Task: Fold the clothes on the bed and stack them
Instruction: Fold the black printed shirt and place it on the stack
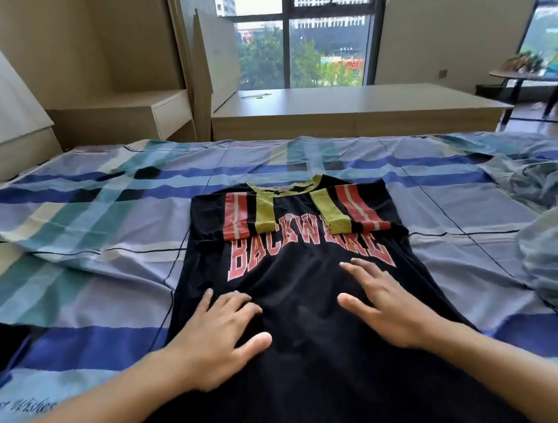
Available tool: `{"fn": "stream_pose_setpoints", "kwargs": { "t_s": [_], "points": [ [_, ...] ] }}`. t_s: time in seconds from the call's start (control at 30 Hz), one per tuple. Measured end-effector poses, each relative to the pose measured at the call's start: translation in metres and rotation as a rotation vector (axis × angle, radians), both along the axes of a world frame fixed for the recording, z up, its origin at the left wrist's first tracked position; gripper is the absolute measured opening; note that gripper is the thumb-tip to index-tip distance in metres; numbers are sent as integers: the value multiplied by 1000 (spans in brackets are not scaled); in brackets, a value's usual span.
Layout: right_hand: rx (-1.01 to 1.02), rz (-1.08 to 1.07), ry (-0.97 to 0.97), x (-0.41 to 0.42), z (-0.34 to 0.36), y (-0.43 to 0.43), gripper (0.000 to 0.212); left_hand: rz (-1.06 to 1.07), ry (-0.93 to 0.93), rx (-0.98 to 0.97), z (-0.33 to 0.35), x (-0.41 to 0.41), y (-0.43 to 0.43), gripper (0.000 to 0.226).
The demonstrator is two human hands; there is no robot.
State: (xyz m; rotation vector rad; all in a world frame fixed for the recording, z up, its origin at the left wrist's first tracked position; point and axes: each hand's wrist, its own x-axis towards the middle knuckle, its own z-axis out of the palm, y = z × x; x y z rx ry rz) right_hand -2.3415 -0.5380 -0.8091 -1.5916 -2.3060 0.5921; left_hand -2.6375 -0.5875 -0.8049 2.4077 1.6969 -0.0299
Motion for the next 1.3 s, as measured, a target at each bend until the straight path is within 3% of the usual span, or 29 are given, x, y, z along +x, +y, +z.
{"fn": "stream_pose_setpoints", "kwargs": {
  "t_s": [0.17,0.27,0.37,0.43,0.53,0.73,0.83,0.9,1.0,1.07,1.17,1.23,1.3],
  "points": [
    [116,-199,160,2,18,113,62,208,-156,242,3,-12,120,65],
    [130,-308,86,13,23,178,59,353,-141,297,4,-26,188,46],
    [128,-333,-64,23,24,225,53,384,-76,284,7,-36,246,43],
    [147,-321,-143,25,24,252,60,385,-37,247,8,-37,280,42],
    [158,-295,-230,20,22,286,80,372,103,180,1,-33,325,56],
    [15,-235,-363,2,4,334,109,378,191,-39,12,-23,385,121],
    [-40,-269,-304,4,9,343,113,446,218,-38,17,-32,392,116],
    [-28,-279,-320,3,10,343,103,479,207,-29,14,-35,393,106],
    [85,-248,-382,-5,7,333,52,508,164,71,10,-33,379,88],
    [224,-246,-406,-8,7,321,27,505,180,197,7,-30,366,65],
    [262,-256,-293,-6,18,293,15,402,128,386,6,-25,335,14],
    [231,-233,-237,0,39,261,11,332,72,422,21,-25,298,6],
    [209,-199,-239,7,63,227,12,265,23,442,43,-32,263,12]
  ]
}}
